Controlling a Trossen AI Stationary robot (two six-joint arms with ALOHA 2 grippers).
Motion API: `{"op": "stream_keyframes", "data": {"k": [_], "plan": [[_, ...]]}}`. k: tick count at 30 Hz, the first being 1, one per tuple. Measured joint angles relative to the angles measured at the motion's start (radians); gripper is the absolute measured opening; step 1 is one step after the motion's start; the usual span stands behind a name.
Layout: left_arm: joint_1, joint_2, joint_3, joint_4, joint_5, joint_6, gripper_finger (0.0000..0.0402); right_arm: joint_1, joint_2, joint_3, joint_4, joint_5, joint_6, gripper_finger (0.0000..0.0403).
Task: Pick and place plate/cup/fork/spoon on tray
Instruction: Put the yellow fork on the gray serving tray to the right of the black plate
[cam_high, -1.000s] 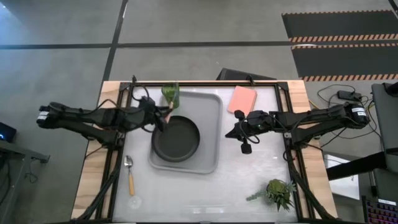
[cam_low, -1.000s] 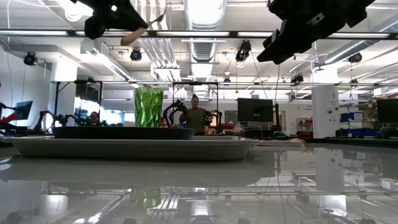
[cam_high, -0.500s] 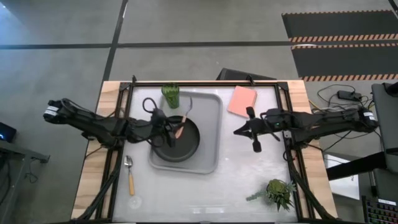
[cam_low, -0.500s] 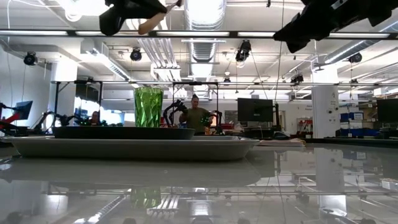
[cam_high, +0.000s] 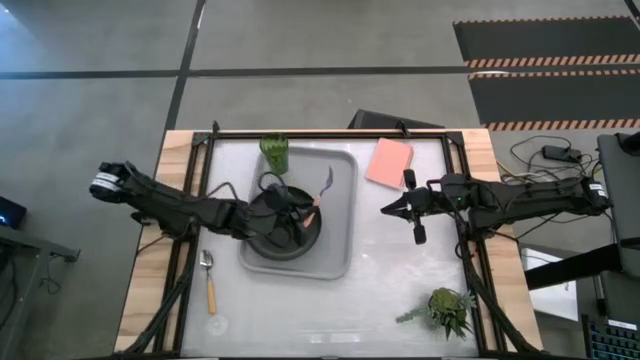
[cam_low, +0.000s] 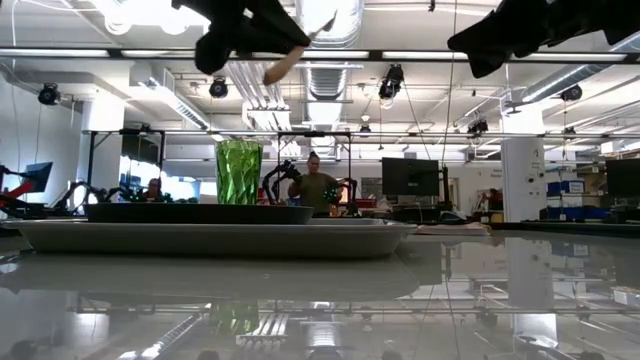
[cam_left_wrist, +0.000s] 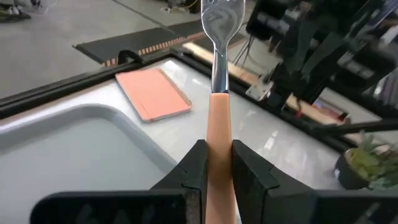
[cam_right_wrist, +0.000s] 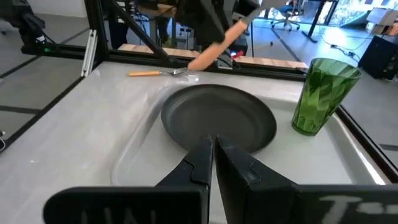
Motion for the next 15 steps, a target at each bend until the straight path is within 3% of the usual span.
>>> {"op": "stream_keyframes", "data": {"k": [10, 15], "plan": [[0.002, 0.166, 0.141, -0.010, -0.061, 0.079, 0.0030, 0.000, 0.008, -0.010, 0.015, 0.061, 0.037, 0.0009], [0.002, 0.189, 0.145, -0.019, -0.130, 0.076, 0.0030, 0.000, 0.026, -0.010, 0.016, 0.182, 0.078, 0.0009]]}}
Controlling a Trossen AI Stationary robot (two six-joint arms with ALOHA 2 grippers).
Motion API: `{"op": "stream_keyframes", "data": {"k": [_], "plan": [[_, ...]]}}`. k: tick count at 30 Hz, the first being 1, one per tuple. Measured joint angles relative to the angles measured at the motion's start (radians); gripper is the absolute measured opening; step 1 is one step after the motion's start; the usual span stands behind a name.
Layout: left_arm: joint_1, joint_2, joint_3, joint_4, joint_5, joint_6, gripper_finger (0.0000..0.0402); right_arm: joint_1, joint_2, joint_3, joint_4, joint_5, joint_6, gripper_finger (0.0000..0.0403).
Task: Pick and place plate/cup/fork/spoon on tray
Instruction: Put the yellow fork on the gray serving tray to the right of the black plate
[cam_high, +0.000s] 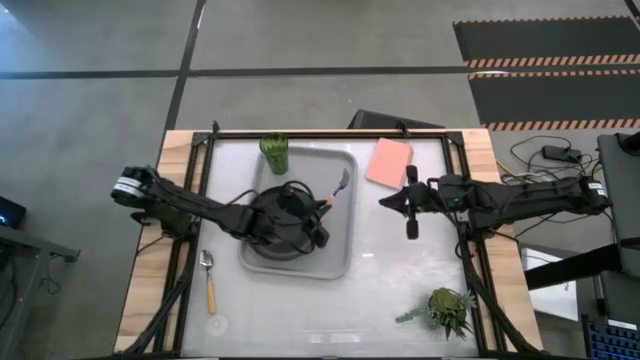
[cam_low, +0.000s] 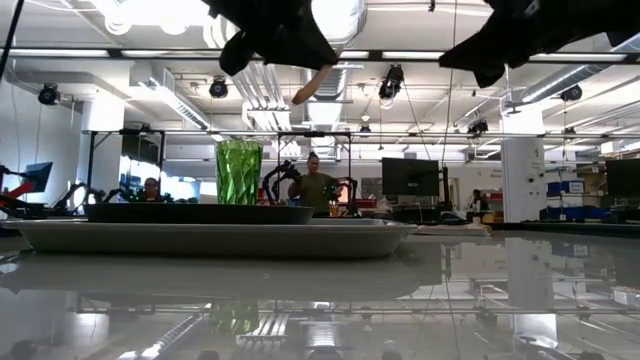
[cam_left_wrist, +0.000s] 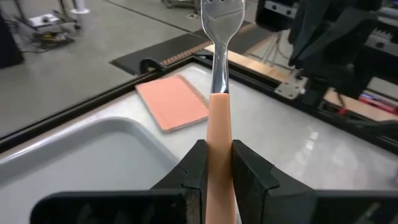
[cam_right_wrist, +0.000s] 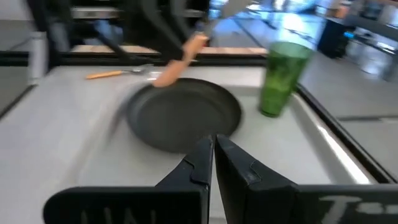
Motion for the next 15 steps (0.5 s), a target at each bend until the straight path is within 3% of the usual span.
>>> {"op": "stream_keyframes", "data": {"k": [8, 15], "plan": [[0.002, 0.070, -0.001, 0.026, -0.059, -0.003, 0.0030, -0.003, 0.065, 0.000, 0.010, 0.133, 0.037, 0.0009], [0.005, 0.142, 0.016, 0.040, -0.083, -0.002, 0.0030, -0.016, 0.136, 0.000, 0.093, 0.158, 0.063, 0.0033]]}}
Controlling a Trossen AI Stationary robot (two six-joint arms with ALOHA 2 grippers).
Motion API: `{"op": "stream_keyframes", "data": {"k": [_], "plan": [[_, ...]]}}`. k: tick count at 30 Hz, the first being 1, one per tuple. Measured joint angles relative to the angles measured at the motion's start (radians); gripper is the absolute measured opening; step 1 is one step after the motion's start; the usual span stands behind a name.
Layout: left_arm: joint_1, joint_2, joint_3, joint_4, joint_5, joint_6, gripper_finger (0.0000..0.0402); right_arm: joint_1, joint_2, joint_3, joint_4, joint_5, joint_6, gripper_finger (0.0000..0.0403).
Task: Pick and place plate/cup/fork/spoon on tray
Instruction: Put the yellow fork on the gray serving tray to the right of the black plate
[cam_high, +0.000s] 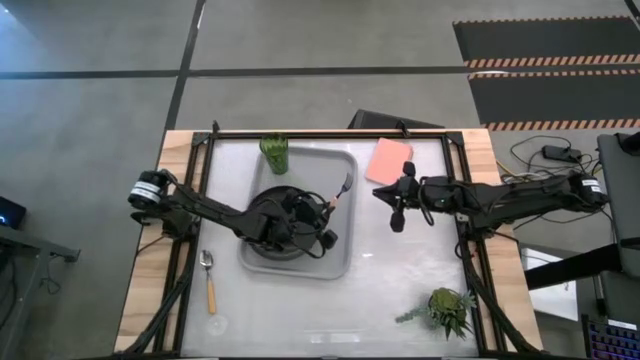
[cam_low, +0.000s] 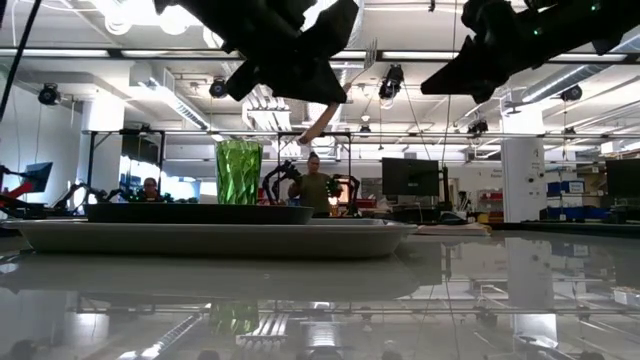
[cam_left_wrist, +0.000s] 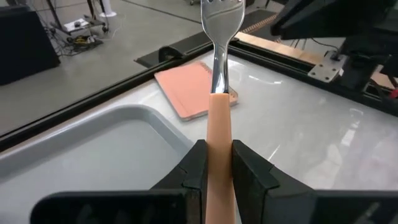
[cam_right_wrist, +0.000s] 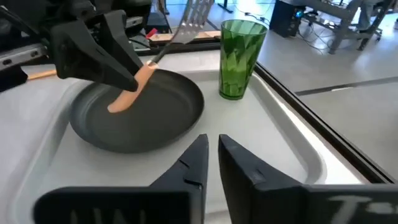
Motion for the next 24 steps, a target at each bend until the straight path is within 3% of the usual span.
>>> {"op": "stream_keyframes", "data": {"k": [7, 13, 24], "plan": [[0.000, 0.007, 0.000, -0.003, -0.028, 0.000, 0.0039, 0.000, 0.078, -0.003, 0.104, 0.000, 0.036, 0.0110], [0.001, 0.007, -0.002, -0.003, -0.048, 0.000, 0.0041, 0.000, 0.214, -0.020, 0.321, 0.000, 0.125, 0.0168], [0.008, 0.007, -0.003, -0.004, -0.053, -0.001, 0.0043, 0.003, 0.496, -0.015, 0.821, -0.008, 0.154, 0.0219]]}}
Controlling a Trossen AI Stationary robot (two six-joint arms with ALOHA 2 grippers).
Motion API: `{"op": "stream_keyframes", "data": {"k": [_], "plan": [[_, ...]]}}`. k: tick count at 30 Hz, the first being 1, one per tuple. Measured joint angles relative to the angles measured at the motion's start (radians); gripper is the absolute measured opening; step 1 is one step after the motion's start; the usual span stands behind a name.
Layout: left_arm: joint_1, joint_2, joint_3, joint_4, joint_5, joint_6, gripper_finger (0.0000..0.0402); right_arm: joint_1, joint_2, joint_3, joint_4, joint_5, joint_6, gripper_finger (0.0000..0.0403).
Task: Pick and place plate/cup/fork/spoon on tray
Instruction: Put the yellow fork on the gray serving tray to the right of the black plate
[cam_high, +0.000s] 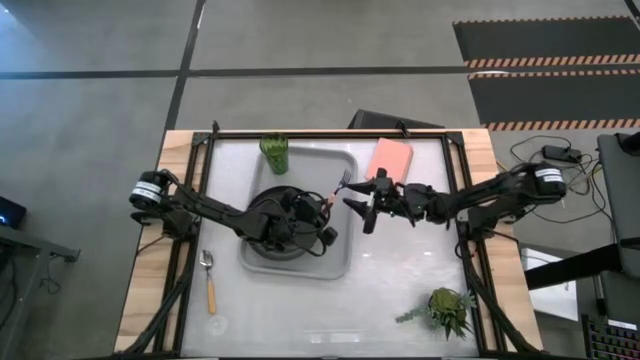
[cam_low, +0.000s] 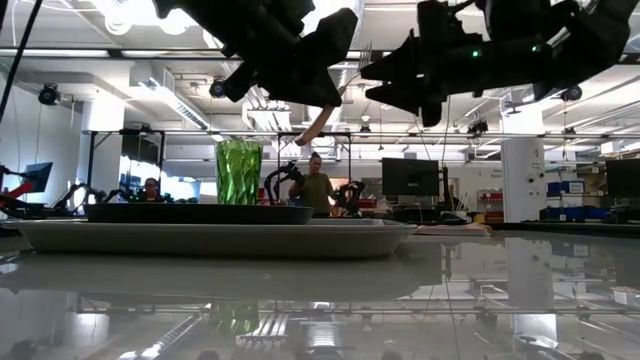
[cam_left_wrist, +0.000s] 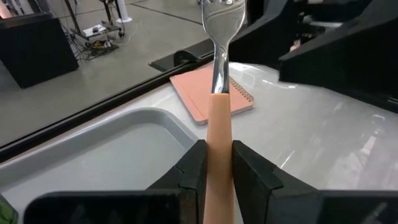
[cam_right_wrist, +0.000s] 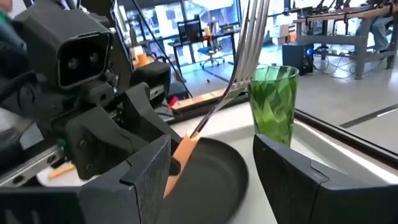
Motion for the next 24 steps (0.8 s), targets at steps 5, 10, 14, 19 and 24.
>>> {"op": "stream_keyframes", "data": {"k": [5, 10, 14, 19, 24], "plan": [[0.010, 0.000, 0.000, 0.000, -0.005, 0.000, 0.0044, 0.000, 0.091, 0.030, 0.099, 0.000, 0.015, 0.0219], [0.019, 0.000, -0.001, 0.000, -0.005, 0.000, 0.0044, 0.000, 0.157, 0.093, 0.106, 0.020, 0.021, 0.0219], [0.019, 0.000, -0.001, 0.000, -0.006, 0.000, 0.0044, 0.000, 0.175, 0.126, 0.105, 0.092, 0.018, 0.0219], [0.019, 0.000, -0.002, -0.001, -0.006, 0.000, 0.0044, -0.003, 0.164, 0.131, 0.105, 0.125, 0.024, 0.0196], [0.019, 0.000, -0.002, 0.000, -0.005, 0.000, 0.0044, -0.003, 0.159, 0.131, 0.102, 0.139, 0.039, 0.0124]]}}
